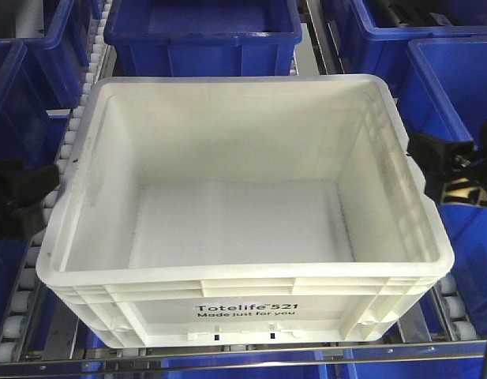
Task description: Move bin from left to right shelf
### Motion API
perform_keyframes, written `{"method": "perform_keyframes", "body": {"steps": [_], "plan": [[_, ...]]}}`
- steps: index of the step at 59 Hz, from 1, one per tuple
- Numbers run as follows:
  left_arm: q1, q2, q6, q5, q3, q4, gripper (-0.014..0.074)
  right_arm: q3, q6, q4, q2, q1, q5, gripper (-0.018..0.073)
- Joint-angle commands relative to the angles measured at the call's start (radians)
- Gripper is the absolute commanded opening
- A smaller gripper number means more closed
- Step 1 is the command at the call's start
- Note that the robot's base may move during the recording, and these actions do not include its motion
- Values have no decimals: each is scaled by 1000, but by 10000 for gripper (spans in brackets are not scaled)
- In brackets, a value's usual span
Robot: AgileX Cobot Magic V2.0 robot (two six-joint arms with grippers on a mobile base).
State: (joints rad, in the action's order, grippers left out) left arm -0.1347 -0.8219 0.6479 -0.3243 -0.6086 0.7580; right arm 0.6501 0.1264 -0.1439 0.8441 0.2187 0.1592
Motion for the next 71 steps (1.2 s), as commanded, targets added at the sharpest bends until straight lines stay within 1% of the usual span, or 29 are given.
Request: {"method": "perform_keyframes", "body": {"steps": [1, 7, 11, 21, 25, 28, 35, 41, 48, 57, 71], "plan": [[-6, 106, 79, 123, 42, 71, 363, -20, 15, -2, -58, 0, -145, 582], [-6, 237, 139, 155, 111, 70, 363, -80, 15, -2, -124, 0, -207, 582], [-6, 313, 162, 164, 151, 70, 363, -122, 15, -1, -168, 0, -240, 582], [-6, 495, 161, 167, 275, 68, 363, -232, 24, 7, -282, 0, -267, 582], [-6, 557, 157, 220, 301, 84, 363, -279, 50, 7, -333, 0, -268, 582], [-6, 585, 161, 246, 307, 83, 363, -313, 68, 7, -370, 0, -263, 582], [-6, 598, 161, 273, 334, 83, 363, -381, 80, 5, -430, 0, -275, 582], [-6, 597, 161, 324, 346, 83, 363, -387, 80, 2, -439, 0, -306, 582], [-6, 592, 161, 347, 348, 83, 363, -387, 81, 2, -436, 0, -308, 582], [-6, 592, 161, 350, 348, 83, 363, -387, 80, 2, -436, 0, -348, 582], [-6, 592, 161, 350, 348, 85, 363, -387, 80, 0, -436, 0, -348, 582]]}}
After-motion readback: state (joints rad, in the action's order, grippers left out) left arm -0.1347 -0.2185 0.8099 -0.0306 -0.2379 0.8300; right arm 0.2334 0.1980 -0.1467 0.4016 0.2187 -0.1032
